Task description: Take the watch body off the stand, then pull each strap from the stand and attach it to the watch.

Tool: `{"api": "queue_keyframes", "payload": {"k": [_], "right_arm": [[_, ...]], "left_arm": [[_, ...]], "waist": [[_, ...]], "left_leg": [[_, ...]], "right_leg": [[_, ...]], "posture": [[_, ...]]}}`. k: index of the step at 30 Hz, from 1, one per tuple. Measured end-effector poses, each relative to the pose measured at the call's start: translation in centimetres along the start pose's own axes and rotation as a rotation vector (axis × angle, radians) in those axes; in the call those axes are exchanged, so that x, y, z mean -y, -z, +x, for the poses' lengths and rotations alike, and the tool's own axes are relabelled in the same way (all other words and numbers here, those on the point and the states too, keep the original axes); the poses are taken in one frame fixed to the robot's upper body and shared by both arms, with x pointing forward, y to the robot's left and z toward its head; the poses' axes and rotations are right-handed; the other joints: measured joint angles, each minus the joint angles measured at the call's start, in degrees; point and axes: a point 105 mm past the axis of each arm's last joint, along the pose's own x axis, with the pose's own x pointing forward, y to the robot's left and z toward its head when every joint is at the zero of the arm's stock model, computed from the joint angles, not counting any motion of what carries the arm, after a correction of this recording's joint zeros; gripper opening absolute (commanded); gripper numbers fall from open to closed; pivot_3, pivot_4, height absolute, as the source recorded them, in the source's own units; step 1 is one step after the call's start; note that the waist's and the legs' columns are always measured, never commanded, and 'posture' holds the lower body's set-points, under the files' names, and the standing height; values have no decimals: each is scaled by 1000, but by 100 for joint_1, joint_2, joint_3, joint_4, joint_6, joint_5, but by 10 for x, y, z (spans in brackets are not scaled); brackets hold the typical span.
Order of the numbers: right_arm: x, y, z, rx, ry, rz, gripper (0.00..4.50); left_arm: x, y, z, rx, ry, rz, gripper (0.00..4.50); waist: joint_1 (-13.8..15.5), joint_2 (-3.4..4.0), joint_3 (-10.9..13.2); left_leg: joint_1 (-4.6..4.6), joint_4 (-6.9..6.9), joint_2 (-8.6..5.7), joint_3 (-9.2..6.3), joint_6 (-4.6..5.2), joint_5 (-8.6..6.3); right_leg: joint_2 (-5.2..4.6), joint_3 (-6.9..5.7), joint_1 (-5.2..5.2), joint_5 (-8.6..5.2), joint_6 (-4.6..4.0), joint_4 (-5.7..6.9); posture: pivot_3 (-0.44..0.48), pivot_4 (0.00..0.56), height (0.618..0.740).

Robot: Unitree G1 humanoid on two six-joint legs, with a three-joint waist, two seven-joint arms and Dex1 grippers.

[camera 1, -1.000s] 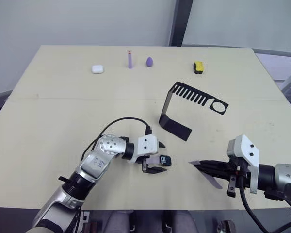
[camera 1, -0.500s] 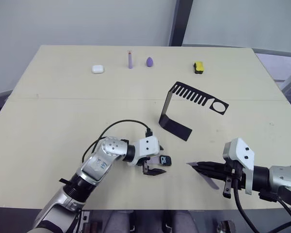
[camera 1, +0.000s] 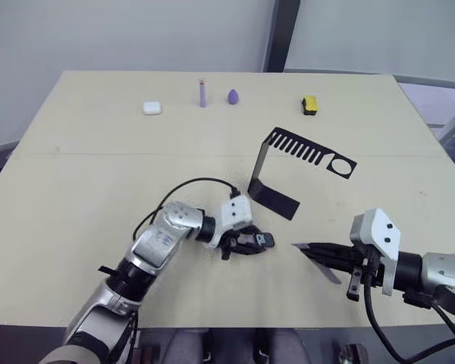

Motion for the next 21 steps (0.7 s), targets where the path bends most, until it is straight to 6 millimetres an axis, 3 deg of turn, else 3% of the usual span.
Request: {"api": "queue_keyframes", "payload": {"k": [4, 9, 13, 21], "right_arm": [[1, -8, 8, 14, 19, -190, 0], [5, -13, 22, 14, 41, -415, 0], [12, -14, 36, 30, 74, -538, 0], [22, -12, 53, 43, 124, -584, 0]], "left_arm": [[-11, -16, -26, 88, 70, -286, 1573], [-18, -10, -35, 104, 106, -487, 1573], [-17, -18, -39, 121, 147, -501, 1573], [-21, -23, -43, 146, 158, -534, 1573]], "waist": [[-11, 1, 0], [-7, -6, 4], [-9, -17, 10], [-23, -17, 10]], "left_leg": [[5, 2, 0, 2, -6, 4], [1, 3, -4, 8, -9, 8], [1, 9, -6, 8, -12, 13], [2, 9, -2, 6, -24, 25]], "right_leg": [[6, -5, -5, -1, 1, 15], [7, -3, -7, -1, 2, 36], [6, -1, -6, -1, 2, 41], [11, -1, -10, -3, 0, 54]], "posture": [[0, 150, 740], [0, 150, 740], [0, 150, 740], [0, 150, 740]]}}
